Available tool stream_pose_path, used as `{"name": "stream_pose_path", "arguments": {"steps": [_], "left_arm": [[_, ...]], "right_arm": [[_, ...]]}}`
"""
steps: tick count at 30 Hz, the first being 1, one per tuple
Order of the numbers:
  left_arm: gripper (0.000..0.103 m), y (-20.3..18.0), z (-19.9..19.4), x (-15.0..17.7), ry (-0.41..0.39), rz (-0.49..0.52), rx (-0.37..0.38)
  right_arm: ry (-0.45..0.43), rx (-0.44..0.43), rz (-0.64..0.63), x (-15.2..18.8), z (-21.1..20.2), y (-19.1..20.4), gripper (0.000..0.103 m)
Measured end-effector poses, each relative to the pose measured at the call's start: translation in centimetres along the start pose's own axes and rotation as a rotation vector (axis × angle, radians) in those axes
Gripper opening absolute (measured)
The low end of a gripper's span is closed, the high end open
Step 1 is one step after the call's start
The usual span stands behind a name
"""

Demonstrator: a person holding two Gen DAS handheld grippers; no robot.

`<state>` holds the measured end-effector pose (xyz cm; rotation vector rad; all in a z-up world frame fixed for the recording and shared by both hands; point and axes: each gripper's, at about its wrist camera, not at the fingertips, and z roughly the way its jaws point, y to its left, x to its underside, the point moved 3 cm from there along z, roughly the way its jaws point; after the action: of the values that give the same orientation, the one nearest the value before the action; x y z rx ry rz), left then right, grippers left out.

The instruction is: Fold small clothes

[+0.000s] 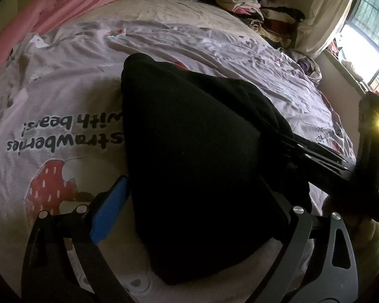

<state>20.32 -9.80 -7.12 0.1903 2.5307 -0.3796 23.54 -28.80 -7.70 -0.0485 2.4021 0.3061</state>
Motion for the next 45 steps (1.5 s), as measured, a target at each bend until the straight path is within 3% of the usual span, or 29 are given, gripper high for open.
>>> {"name": "stream_pose_path", "arguments": {"steps": [7, 20, 24, 32, 36, 37, 38, 39, 40, 45], "left_arm": [[0.089, 0.2, -0.8, 0.7, -0.008, -0.004, -0.004], [0.089, 0.6, -3.4, 1.4, -0.045, -0.008, -0.015], [0.089, 1.1, -3.3, 1.8, -0.038, -0.021, -0.019], [0.089, 2.6, -1.1, 4.2, 0.007, -0.087, 0.019], [0.079, 2.8, -0.7, 4.5, 0.019, -0.121, 0.067], [0.074, 2.8, -0.7, 4.5, 0.018, -0.122, 0.075], [0.069, 2.7, -0.8, 4.5, 0.016, -0.120, 0.080], [0.066, 2.5, -0.9, 4.4, 0.014, -0.115, 0.087], [0.061, 2.1, -0.9, 4.4, 0.014, -0.109, 0.087], [0.061, 1.1, -1.2, 3.6, 0.017, -0.091, 0.050]], "right_arm": [[-0.070, 0.051, 0.004, 1.1, -3.7, -0.1, 0.061], [-0.199, 0.071, -0.029, 1.7, -10.7, 1.4, 0.080], [-0.168, 0.048, -0.013, 1.8, -10.0, 1.3, 0.080], [-0.017, -0.103, 0.097, 4.4, -5.6, 0.6, 0.079], [0.007, -0.110, 0.106, 5.1, -4.0, 0.8, 0.063], [0.002, -0.107, 0.110, 5.1, -3.8, 0.7, 0.049], [-0.004, -0.114, 0.112, 5.0, -3.8, 0.7, 0.043], [-0.010, -0.124, 0.109, 4.9, -3.7, 0.7, 0.029], [-0.017, -0.125, 0.100, 4.7, -3.8, 0.7, 0.021], [-0.063, -0.079, -0.026, 3.4, -5.6, 2.1, 0.016]]}}
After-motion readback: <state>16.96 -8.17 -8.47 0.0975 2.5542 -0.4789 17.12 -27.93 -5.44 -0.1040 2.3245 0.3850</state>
